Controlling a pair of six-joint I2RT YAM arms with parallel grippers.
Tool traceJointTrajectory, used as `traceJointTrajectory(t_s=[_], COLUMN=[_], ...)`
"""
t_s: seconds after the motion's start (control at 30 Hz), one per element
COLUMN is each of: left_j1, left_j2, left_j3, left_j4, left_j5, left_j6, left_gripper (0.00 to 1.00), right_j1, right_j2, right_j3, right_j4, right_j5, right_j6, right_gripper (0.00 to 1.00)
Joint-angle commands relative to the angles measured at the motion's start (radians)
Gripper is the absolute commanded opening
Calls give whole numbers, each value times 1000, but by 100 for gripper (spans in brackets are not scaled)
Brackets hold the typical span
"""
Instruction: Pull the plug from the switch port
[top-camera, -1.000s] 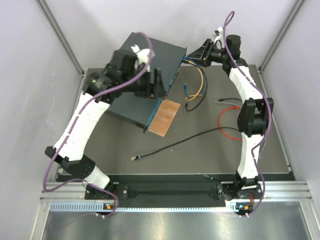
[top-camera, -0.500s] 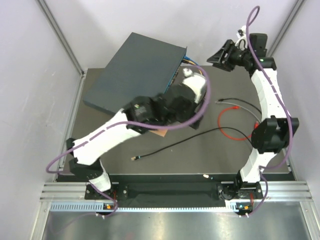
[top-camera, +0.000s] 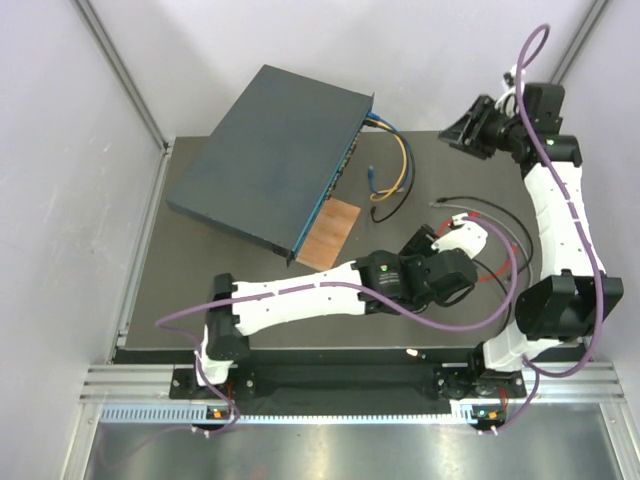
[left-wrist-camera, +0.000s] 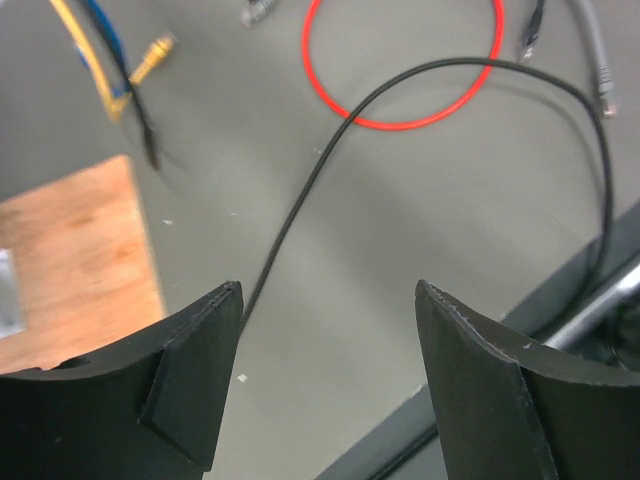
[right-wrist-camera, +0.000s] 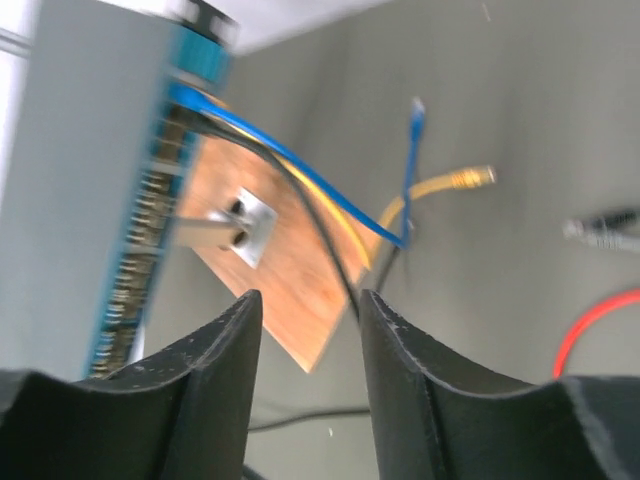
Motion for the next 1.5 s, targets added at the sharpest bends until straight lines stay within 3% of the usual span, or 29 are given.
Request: traceJointTrajectory(t_s=[0.0,0.07,0.27,0.37,0.43,0.5,0.57,0.67,0.7,0.77,0.97,1.1,1.23,1.33,1.47], left_j1=[51,66,69,57,28,-7,-10,-1,-1,0,0,10,54,80,132], left_j2=[46,79,126,214,231,221,208,151,99,44,77,154,240,261,180], left_j3=[-37,-90,-302,-194,-184,-220,-306,-474,-528,-671,-701,-660,-523,-433,-403], left_j4=[134,160,427,300,231,235,293,514,704,870,1154,1200,1177,1087,1030], left_j5=[43,43,-150,-296,-456,-526,-409,-172,-81,88,215,179,202,138,210], left_j6=[-33,-55,0,-62,-113,-163,-150,-128,-116,-120,-171,-200,-230,-155,-49], left_gripper=[75,75,84,84,85,88,88,88,87,86,87,90,89,87,85], right_j1=[-16,-23,-52,-66,-73,-73,-73,-71,-71,-73,-73,-71,-71,-60,-60], right_j2=[-13,-16,10,7,0,1,3,-19,-23,-25,-23,-34,-68,-80,-72], right_j3=[-75,-81,2,32,31,29,28,14,16,55,149,138,100,85,100], right_j4=[57,62,5,-44,-47,-47,-58,-58,-59,-96,-110,-122,-125,-113,-122], right_j5=[27,25,-10,-4,-8,-25,-33,-51,-59,-59,-71,-79,-59,-88,-73], right_j6=[-53,-57,-96,-101,-100,-100,-100,-80,-78,-93,-61,-60,-55,-43,-58], right_gripper=[43,41,41,41,41,41,42,41,42,42,42,42,41,41,42])
